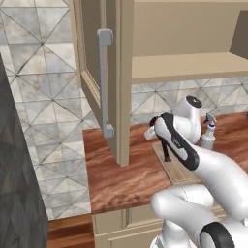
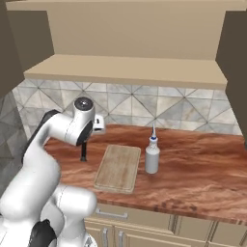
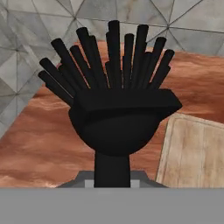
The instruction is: Grab the spray bottle from the cabinet, then place it next to the cutting board for sanitizing. Then grab the dish brush from the countertop next to the sink and place it next to the cutting board.
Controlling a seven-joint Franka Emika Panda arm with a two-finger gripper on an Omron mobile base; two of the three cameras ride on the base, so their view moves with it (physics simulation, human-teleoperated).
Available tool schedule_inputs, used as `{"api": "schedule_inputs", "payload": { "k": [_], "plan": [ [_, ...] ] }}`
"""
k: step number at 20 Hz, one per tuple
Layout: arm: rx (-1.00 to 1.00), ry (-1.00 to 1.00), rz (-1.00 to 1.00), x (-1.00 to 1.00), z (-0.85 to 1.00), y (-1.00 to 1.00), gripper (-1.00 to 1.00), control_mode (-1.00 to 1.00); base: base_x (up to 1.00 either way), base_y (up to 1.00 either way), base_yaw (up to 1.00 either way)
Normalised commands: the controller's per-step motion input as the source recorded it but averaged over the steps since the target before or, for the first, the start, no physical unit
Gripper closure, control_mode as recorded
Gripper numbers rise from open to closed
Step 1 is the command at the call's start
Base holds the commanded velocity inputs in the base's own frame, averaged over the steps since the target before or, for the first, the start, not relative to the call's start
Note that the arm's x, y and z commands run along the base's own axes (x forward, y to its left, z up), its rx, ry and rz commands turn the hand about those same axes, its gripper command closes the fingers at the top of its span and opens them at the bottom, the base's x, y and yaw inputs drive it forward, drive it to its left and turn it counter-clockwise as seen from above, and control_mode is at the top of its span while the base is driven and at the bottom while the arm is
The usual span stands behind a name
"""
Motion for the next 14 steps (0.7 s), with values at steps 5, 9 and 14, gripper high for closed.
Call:
{"api": "schedule_inputs", "payload": {
  "k": [5,9,14],
  "plan": [
    [0.00,0.12,-0.03,0.92,-0.76,0.35,1.00,-1.00,0.00,0.00,0.00],
    [0.00,0.05,0.00,0.57,-0.59,-0.01,1.00,-1.00,0.00,0.00,0.00],
    [0.00,0.07,0.00,0.42,-0.57,0.00,1.00,-1.00,0.00,0.00,0.00]
  ]
}}
